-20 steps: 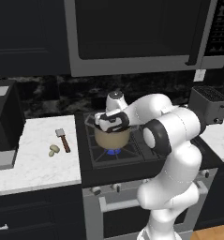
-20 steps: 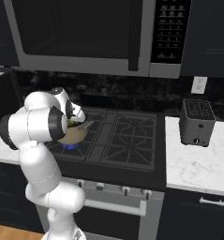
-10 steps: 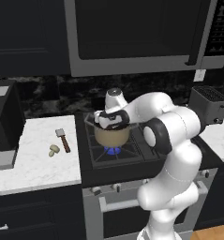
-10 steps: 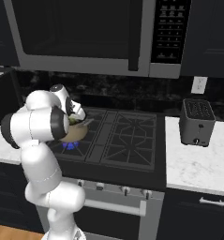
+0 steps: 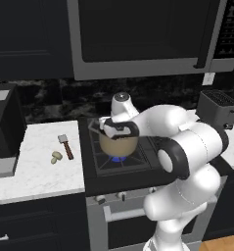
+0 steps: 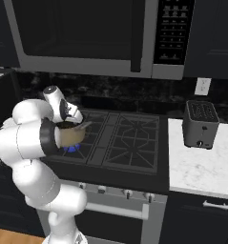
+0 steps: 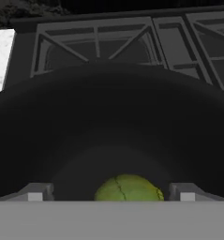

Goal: Put the mushroom and lime in the pot. Retrieve the spatula and lightly stir the vegetables in the pot.

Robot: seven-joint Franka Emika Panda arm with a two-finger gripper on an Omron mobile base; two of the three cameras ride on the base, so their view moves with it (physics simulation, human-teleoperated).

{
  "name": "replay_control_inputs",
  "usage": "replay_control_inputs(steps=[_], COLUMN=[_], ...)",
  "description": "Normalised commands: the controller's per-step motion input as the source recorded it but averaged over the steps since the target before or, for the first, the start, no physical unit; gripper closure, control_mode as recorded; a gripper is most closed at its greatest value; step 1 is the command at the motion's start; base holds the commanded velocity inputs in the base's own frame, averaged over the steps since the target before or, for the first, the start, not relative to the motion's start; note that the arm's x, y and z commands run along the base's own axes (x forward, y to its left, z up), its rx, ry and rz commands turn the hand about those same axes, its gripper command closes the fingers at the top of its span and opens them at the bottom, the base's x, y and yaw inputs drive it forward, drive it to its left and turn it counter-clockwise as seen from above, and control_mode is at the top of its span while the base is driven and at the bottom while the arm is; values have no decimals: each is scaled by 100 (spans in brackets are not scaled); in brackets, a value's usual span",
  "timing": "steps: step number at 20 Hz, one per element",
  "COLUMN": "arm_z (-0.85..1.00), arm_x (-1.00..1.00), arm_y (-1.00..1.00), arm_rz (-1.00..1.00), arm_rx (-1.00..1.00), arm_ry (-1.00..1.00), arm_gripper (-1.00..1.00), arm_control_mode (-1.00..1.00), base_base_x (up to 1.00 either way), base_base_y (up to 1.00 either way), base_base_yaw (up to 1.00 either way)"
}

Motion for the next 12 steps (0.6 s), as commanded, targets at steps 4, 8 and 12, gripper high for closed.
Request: replay_control_inputs(steps=[4, 8, 12], arm_z=[35, 2, 0], arm_x=[-46, 12, 48], arm_y=[0, -12, -11], arm_rz=[0, 0, 0], arm_rx=[0, -1, -2], arm_ry=[0, 1, -2], arm_gripper=[-100, -100, -100], arm_control_mode=[-100, -100, -100], base_base_x=[0, 0, 0], base_base_y=[0, 0, 0], base_base_yaw=[0, 0, 0])
